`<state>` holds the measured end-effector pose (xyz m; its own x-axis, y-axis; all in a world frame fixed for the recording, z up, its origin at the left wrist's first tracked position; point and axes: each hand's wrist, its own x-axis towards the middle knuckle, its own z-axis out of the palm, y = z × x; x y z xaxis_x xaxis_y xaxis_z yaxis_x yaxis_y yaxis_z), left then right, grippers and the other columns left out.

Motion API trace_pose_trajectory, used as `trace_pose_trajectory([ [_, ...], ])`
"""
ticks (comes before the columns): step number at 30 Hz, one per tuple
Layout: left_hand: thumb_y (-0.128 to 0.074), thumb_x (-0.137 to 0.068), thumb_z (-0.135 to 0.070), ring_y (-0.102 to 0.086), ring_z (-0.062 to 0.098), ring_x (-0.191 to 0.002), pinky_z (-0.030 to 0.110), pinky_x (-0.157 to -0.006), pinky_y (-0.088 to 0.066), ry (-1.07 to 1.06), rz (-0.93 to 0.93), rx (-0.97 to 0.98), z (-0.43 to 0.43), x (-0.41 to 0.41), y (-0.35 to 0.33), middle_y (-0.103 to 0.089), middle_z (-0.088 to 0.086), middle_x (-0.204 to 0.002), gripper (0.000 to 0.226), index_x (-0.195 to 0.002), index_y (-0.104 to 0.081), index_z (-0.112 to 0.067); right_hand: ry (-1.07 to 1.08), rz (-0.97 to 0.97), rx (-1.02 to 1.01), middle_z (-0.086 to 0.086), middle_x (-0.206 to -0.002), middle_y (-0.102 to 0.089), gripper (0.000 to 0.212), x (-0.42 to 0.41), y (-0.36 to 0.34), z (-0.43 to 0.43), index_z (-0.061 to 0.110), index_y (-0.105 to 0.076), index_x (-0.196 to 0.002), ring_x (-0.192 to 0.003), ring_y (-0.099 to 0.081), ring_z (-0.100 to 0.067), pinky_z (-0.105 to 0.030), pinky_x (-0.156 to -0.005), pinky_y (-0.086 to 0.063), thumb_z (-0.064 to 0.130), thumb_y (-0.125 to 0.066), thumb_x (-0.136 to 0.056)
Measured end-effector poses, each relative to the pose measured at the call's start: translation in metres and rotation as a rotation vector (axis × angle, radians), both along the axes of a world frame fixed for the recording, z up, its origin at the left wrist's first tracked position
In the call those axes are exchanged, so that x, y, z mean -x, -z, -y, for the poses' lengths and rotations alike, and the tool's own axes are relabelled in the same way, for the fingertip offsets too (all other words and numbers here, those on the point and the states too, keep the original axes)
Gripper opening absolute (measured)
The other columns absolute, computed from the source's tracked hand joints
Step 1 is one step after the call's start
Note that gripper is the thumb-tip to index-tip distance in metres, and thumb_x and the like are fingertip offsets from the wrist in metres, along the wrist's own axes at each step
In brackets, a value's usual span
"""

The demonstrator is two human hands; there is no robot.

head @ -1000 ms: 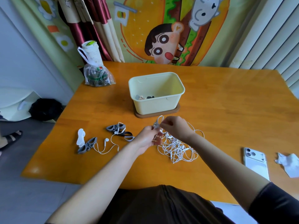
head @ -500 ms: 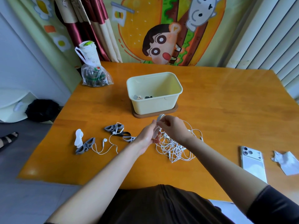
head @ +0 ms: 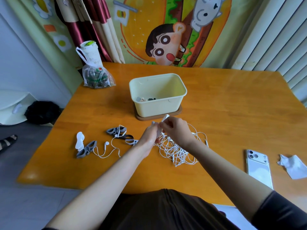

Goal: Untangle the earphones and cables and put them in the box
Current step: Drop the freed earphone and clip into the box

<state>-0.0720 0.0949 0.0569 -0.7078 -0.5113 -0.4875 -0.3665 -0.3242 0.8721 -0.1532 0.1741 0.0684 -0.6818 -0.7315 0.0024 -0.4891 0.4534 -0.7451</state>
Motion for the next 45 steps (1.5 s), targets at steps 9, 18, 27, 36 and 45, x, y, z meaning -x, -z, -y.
trace_pose_trajectory([
  [9, -0.031, -0.103, -0.040, -0.030, 0.008, -0.053, 0.020, -0.048, -0.027, 0.009, -0.133, -0.267, 0.003, -0.003, -0.003, -0.047, -0.005, -0.063, 0.035, -0.101, -0.056, -0.015, 0.013, 0.060, 0.019, -0.009, -0.070, -0.068, 0.020, 0.003, -0.006, -0.001, 0.001, -0.060, -0.076, -0.070, -0.065, -0.028, -0.044, -0.072, -0.054, 0.016, -0.055, -0.088],
  [18, -0.036, -0.102, -0.037, -0.033, 0.006, -0.048, 0.017, -0.043, -0.028, -0.126, -0.153, -0.330, 0.003, 0.001, -0.007, -0.042, -0.001, -0.066, 0.032, -0.099, -0.057, -0.014, 0.029, 0.118, 0.012, -0.012, -0.073, -0.070, 0.021, 0.003, -0.010, -0.004, -0.003, -0.060, -0.078, -0.072, -0.067, -0.028, -0.046, -0.072, -0.055, 0.014, -0.054, -0.088],
  [27, -0.042, -0.099, -0.043, -0.032, 0.007, -0.048, 0.016, -0.041, -0.030, -0.122, -0.110, -0.290, 0.003, -0.001, -0.006, -0.046, -0.006, -0.054, 0.033, -0.088, -0.057, -0.016, 0.010, 0.118, 0.014, -0.016, -0.083, -0.068, 0.018, 0.003, -0.007, -0.005, 0.015, -0.044, -0.075, -0.073, -0.068, -0.026, -0.048, -0.069, -0.055, 0.012, -0.047, -0.093],
  [36, -0.046, -0.097, -0.041, -0.028, 0.008, -0.045, 0.019, -0.041, -0.021, -0.100, -0.118, -0.280, 0.010, -0.002, -0.006, -0.039, -0.003, -0.058, 0.032, -0.081, -0.053, -0.014, -0.031, 0.095, 0.013, -0.017, -0.085, -0.065, 0.014, -0.001, -0.008, 0.000, 0.003, -0.045, -0.090, -0.078, -0.062, -0.034, -0.050, -0.074, -0.050, 0.012, -0.039, -0.099],
  [45, -0.038, -0.099, -0.044, -0.028, 0.009, -0.043, 0.019, -0.039, -0.022, -0.045, -0.190, -0.396, 0.011, -0.007, -0.001, -0.041, 0.002, -0.065, 0.040, -0.081, -0.053, -0.011, -0.016, 0.222, 0.064, 0.005, -0.065, -0.054, 0.007, -0.001, -0.010, 0.002, 0.009, -0.046, -0.103, -0.058, -0.051, -0.003, -0.016, -0.054, -0.034, 0.010, -0.046, -0.096],
])
